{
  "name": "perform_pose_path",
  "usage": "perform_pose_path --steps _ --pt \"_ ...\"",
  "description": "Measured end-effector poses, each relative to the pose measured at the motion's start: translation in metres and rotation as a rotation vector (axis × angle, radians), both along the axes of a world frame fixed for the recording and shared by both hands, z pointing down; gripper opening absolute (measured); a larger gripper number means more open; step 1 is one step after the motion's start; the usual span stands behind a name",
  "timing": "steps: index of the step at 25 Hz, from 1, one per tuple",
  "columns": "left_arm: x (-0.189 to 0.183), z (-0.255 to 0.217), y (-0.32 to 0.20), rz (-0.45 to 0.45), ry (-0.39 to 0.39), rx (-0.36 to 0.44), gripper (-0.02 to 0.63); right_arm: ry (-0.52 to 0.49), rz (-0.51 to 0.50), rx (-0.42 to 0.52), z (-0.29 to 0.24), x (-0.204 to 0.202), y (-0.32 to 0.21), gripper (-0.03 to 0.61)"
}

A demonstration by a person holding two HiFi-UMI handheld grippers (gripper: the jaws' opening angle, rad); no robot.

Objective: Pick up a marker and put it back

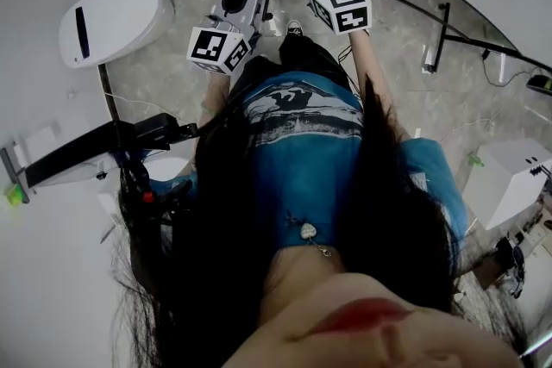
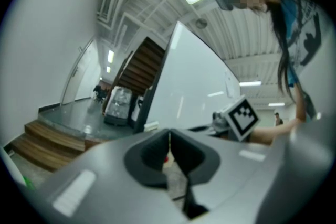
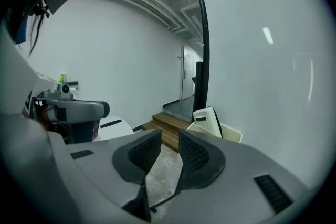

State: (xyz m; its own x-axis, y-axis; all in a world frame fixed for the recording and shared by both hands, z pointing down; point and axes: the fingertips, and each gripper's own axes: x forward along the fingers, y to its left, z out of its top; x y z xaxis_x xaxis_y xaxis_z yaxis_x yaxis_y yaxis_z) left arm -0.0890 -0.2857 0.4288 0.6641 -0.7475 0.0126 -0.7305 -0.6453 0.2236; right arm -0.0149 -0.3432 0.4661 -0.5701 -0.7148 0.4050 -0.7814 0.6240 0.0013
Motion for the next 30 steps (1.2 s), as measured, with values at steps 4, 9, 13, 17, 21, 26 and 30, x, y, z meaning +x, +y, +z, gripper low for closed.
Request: perform_pose_path --steps 4,9,13,17,21,26,30 --pt "-0.007 -0.007 -0.012 -0.036 -0.004 0.022 0.002 0.117 -0.063 -0.005 0.012 -0.013 -0.028 0.086" --pt "-0.017 -0.006 -0.017 -0.076 -0.010 0.016 0.002 0.280 -0.121 -0.004 0.030 -0.028 -0.046 0.092" --pt "-0.020 -0.007 -0.021 -0.097 -0.012 0.019 0.003 0.370 -0.150 -0.024 0.044 -0.034 -0.051 0.103" --pt "-0.023 -0.004 -0.022 -0.109 -0.013 0.012 0.002 0.416 -0.129 -0.031 0.054 -0.035 -0.054 0.103" --pt "-0.022 -0.002 -0.021 -0.108 -0.011 0.006 0.002 0.380 -0.117 -0.026 0.051 -0.033 -0.052 0.100" --pt "-0.023 0.000 -0.022 -0.134 -0.008 -0.001 0.002 0.296 -0.064 0.045 0.028 -0.026 -0.048 0.086" --pt "-0.019 0.000 -0.022 -0.117 0.004 -0.008 0.003 0.167 -0.008 0.096 -0.006 -0.016 -0.046 0.077"
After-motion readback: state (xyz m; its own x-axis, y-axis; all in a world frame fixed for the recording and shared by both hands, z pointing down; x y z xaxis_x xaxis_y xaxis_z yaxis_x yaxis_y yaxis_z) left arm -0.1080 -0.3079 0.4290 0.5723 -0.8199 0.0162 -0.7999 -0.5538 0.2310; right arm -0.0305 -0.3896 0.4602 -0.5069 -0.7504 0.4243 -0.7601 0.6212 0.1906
